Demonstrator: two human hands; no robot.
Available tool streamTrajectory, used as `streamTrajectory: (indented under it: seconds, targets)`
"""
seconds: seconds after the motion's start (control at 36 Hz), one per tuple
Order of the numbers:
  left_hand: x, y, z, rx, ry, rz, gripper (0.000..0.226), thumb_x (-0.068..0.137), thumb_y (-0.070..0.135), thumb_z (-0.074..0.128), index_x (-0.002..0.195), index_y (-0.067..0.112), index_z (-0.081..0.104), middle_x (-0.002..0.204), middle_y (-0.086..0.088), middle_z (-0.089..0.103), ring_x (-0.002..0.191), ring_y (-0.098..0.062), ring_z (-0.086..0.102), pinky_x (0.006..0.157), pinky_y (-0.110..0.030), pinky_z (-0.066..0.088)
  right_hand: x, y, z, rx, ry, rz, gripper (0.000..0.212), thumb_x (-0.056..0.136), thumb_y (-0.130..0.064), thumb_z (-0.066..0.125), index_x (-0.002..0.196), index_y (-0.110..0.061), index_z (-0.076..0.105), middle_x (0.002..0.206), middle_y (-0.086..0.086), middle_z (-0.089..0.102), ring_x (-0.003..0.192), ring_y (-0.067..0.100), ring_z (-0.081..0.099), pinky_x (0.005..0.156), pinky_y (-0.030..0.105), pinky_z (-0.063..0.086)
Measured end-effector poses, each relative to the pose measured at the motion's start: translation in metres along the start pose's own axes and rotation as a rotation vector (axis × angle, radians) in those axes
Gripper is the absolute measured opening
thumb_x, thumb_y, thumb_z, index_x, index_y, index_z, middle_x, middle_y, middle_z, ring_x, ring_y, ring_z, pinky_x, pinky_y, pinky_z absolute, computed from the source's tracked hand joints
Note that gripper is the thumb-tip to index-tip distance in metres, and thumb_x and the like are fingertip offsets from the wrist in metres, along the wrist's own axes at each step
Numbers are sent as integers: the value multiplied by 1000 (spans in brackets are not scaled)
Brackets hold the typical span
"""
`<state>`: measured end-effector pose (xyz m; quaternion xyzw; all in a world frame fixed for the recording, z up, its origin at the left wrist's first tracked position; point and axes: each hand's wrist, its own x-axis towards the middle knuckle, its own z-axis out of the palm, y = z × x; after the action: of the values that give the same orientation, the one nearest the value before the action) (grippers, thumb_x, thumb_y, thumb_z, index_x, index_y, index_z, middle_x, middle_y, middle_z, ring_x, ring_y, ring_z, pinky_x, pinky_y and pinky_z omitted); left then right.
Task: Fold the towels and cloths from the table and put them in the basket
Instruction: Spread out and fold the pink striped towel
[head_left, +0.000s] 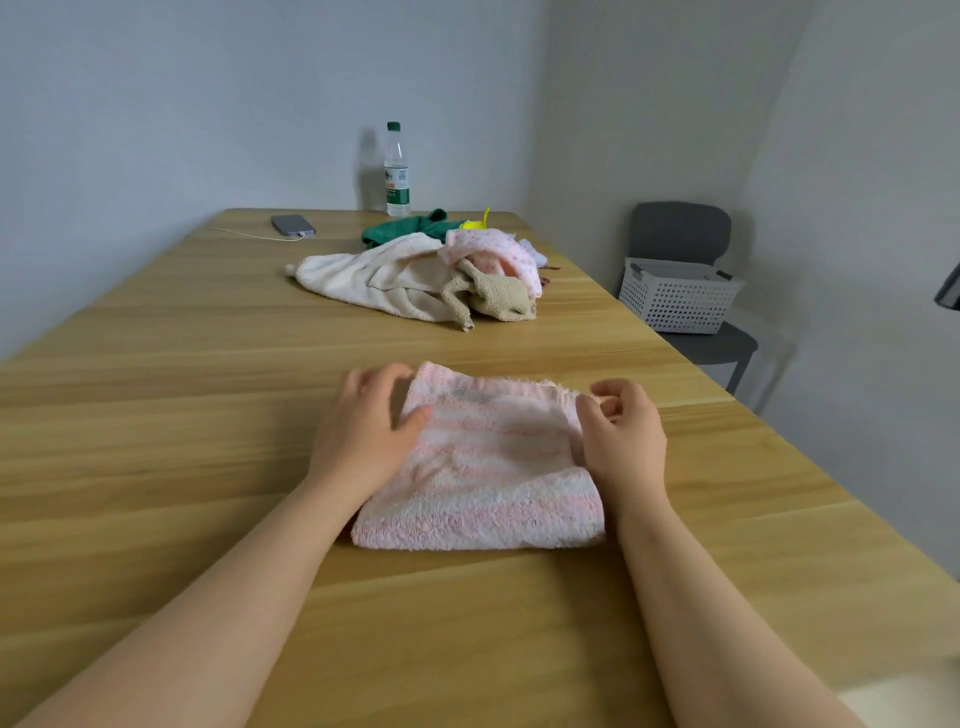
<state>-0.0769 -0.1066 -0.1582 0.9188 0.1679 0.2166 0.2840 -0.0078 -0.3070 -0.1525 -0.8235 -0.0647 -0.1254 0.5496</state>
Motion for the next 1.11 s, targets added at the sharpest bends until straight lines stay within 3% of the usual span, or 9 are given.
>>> streamTrajectory:
  seconds: [0.08, 0.22, 0.36, 0.53, 0.67, 0.81, 0.94, 1.03, 1.11]
  targets:
    - [-14, -3, -11, 11, 9, -84, 36, 91, 43, 50, 122, 25, 49, 112, -2, 52, 84, -17, 57, 67, -29, 43, -21, -2, -15, 7, -52, 57, 12, 93, -29, 51, 102, -22, 54, 65, -4, 55, 60, 11, 52, 54, 25, 38]
    - [-36, -3, -23, -3, -60, -151, 19, 90, 46, 50, 102, 32, 57, 97, 8, 63, 84, -16, 59, 77, -32, 46, -55, -1, -32, -36, -156, 36, 36, 94, -47, 43, 125, -31, 51, 80, -11, 58, 81, 11, 56, 72, 28, 41]
    - [-59, 0, -24, -279, -108, -166, 6, 86, 38, 61, 81, 42, 60, 90, 19, 61, 85, -7, 59, 80, -30, 46, -79, -6, -46, 72, -316, -25, 34, 92, -43, 49, 126, -40, 47, 80, -18, 57, 75, -5, 54, 65, 10, 38]
    - [-72, 7, -27, -637, -105, -111, 20, 82, 10, 69, 86, 30, 63, 103, 18, 59, 106, -8, 56, 91, -26, 44, -88, -5, -53, 97, -353, -60, 30, 91, -29, 58, 114, -45, 50, 88, -7, 66, 81, 5, 61, 67, 9, 45]
    - [-72, 5, -16, -105, -62, -40, 24, 83, 26, 68, 105, 26, 61, 121, 15, 37, 102, -5, 42, 89, -22, 32, -91, -2, -57, 81, -331, -64, 23, 91, -22, 57, 108, -37, 56, 65, -3, 58, 54, 0, 48, 53, 12, 41]
    - [-74, 10, -18, -3, -99, -93, 27, 84, 40, 63, 110, 32, 58, 92, 4, 61, 91, -17, 53, 78, -28, 40, -95, 4, -54, -59, -405, -54, 17, 88, -19, 52, 94, -34, 56, 60, -3, 53, 54, 7, 46, 53, 22, 38]
    - [-60, 10, -22, -150, -227, -190, 29, 76, 45, 69, 102, 42, 56, 113, 12, 57, 113, -16, 51, 104, -38, 36, -79, -8, -55, 89, -412, 104, 21, 91, -24, 51, 112, -26, 52, 72, -7, 56, 63, 8, 50, 57, 21, 39]
    - [-38, 12, -22, -335, -300, -232, 27, 82, 38, 66, 107, 36, 57, 125, 4, 56, 112, -18, 53, 102, -37, 39, -53, -13, -51, 65, -382, 181, 36, 90, -35, 52, 124, -25, 48, 92, -8, 56, 88, 12, 57, 71, 27, 44]
    - [-20, 17, -14, -344, -328, -221, 36, 88, 30, 61, 124, 26, 53, 133, -2, 50, 117, -18, 49, 93, -28, 38, -29, -9, -42, -30, -344, 205, 43, 90, -35, 51, 130, -21, 46, 98, 0, 61, 87, 15, 58, 72, 29, 46]
